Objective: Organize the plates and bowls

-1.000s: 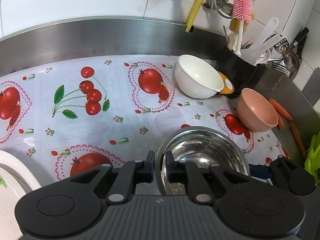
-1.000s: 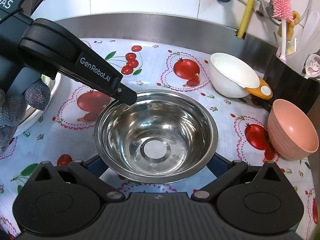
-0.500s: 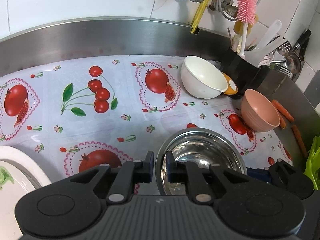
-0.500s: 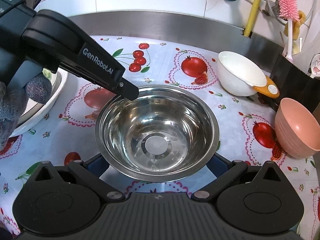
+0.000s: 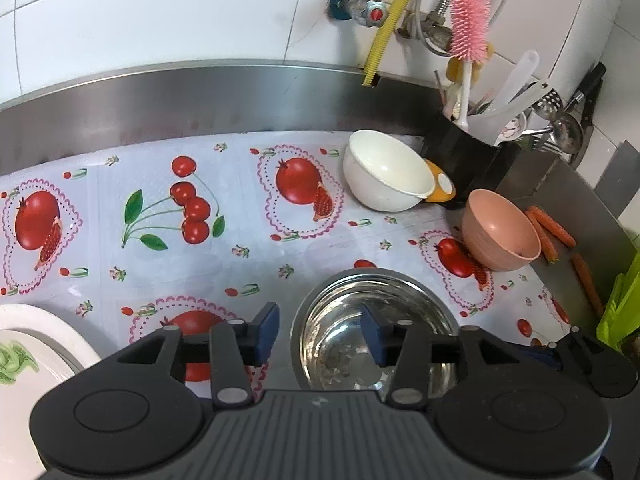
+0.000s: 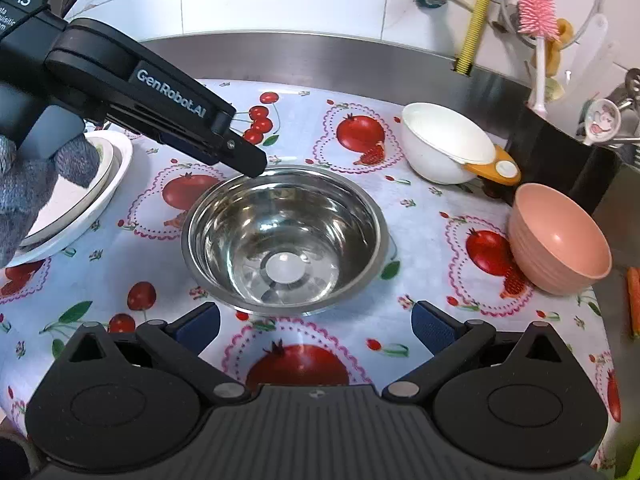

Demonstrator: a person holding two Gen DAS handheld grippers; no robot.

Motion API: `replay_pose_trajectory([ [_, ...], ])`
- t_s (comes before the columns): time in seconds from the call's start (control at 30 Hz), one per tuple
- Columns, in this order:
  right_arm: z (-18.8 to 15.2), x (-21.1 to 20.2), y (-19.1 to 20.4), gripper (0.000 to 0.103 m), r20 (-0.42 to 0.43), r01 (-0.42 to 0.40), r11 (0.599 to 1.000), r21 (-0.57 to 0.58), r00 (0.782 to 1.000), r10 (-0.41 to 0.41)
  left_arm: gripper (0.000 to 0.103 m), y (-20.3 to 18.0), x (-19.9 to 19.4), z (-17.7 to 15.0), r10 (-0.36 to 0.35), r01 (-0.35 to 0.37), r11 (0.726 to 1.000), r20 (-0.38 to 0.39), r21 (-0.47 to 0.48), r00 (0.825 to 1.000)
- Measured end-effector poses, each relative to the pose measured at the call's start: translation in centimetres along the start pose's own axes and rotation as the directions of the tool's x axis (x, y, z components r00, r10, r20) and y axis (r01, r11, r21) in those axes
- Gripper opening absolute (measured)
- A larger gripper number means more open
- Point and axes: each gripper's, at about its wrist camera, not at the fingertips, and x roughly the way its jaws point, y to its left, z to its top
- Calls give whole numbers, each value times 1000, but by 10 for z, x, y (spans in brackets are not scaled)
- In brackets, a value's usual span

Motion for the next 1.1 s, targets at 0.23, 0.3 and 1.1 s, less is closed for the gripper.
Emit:
replay_pose_trajectory([
  [0.23,-1,-21,-23,8,31,58,998,20,998,-58,103,-14,-8,11,-14,13,1000,33,17,999],
  [0.3,1,-23,-34,8,35,84,996,41,996,-85,103,-21,-6,15,-22,21,999,40,26,999],
  [1.1,8,34,-152,8,-38,302,924,233,953,-302,103,-120,101,69,-209,211,977,-50,31,977],
])
